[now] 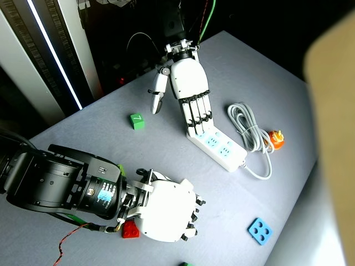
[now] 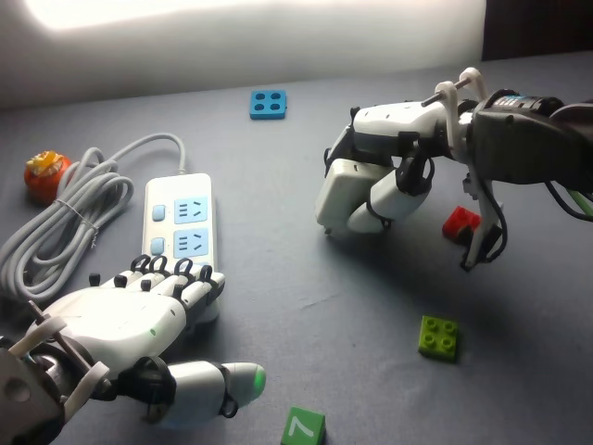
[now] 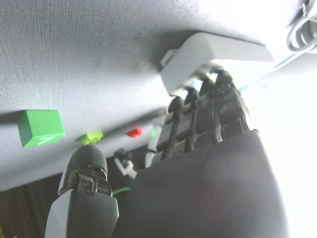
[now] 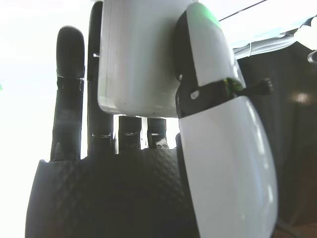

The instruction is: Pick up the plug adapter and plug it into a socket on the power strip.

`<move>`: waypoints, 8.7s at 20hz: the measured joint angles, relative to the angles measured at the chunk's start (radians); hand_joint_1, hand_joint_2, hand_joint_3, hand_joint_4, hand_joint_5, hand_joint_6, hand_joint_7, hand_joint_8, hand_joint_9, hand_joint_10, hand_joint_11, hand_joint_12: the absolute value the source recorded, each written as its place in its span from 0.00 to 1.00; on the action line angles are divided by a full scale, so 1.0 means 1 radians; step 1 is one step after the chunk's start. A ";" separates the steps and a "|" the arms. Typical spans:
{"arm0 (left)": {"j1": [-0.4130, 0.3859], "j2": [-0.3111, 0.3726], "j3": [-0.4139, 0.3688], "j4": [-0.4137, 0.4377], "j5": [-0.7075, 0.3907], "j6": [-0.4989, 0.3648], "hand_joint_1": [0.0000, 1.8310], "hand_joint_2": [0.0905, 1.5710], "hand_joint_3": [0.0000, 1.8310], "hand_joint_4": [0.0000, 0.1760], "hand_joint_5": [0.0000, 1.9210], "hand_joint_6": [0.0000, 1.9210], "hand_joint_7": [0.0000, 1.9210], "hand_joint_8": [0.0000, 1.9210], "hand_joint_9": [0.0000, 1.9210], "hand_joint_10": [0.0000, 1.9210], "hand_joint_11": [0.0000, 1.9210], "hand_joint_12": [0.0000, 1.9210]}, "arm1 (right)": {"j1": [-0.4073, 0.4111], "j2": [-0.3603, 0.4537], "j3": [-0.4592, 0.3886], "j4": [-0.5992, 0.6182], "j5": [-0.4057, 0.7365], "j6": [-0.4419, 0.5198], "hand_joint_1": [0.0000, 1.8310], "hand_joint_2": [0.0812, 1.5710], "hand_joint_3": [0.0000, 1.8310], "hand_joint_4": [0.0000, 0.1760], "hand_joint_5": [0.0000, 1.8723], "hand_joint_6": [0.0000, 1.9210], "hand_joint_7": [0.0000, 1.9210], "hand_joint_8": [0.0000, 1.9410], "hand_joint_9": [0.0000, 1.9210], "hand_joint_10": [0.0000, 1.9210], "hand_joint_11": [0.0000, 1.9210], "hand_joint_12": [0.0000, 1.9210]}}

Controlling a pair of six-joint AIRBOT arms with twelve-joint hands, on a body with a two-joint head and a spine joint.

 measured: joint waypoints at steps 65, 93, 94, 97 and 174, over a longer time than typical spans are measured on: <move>-0.004 0.000 0.007 0.001 0.015 0.000 0.00 0.77 0.00 0.00 0.01 0.00 0.02 0.00 0.02 0.00 0.00 0.00 | 0.195 -0.326 0.047 -1.645 -0.381 1.317 0.75 0.69 0.00 0.00 0.49 0.53 0.54 0.50 0.46 0.62 0.30 0.67; 0.006 0.000 -0.001 0.004 0.008 0.026 0.00 0.77 0.00 0.00 0.00 0.00 0.03 0.00 0.02 0.00 0.00 0.00 | 0.175 -0.378 0.072 -1.637 -0.359 1.354 0.75 0.68 0.00 0.00 0.50 0.50 0.56 0.47 0.47 0.60 0.32 0.66; 0.006 0.000 -0.002 0.004 0.009 0.026 0.00 0.77 0.00 0.00 0.00 0.00 0.02 0.00 0.02 0.00 0.00 0.00 | 0.174 -0.380 0.072 -1.638 -0.357 1.354 0.75 0.68 0.00 0.00 0.50 0.51 0.56 0.47 0.47 0.60 0.32 0.66; 0.006 0.000 -0.002 0.004 0.008 0.027 0.00 0.77 0.00 0.00 0.00 0.00 0.02 0.00 0.02 0.00 0.00 0.00 | 0.174 -0.381 0.072 -1.637 -0.357 1.356 0.75 0.68 0.00 0.00 0.50 0.50 0.57 0.46 0.48 0.59 0.33 0.66; 0.012 0.000 0.004 0.008 0.027 0.046 0.00 0.77 0.00 0.00 0.01 0.00 0.03 0.00 0.02 0.00 0.00 0.00 | 0.174 -0.428 0.116 -1.637 -0.347 1.257 0.75 0.69 0.00 0.00 0.49 0.53 0.55 0.49 0.45 0.62 0.29 0.68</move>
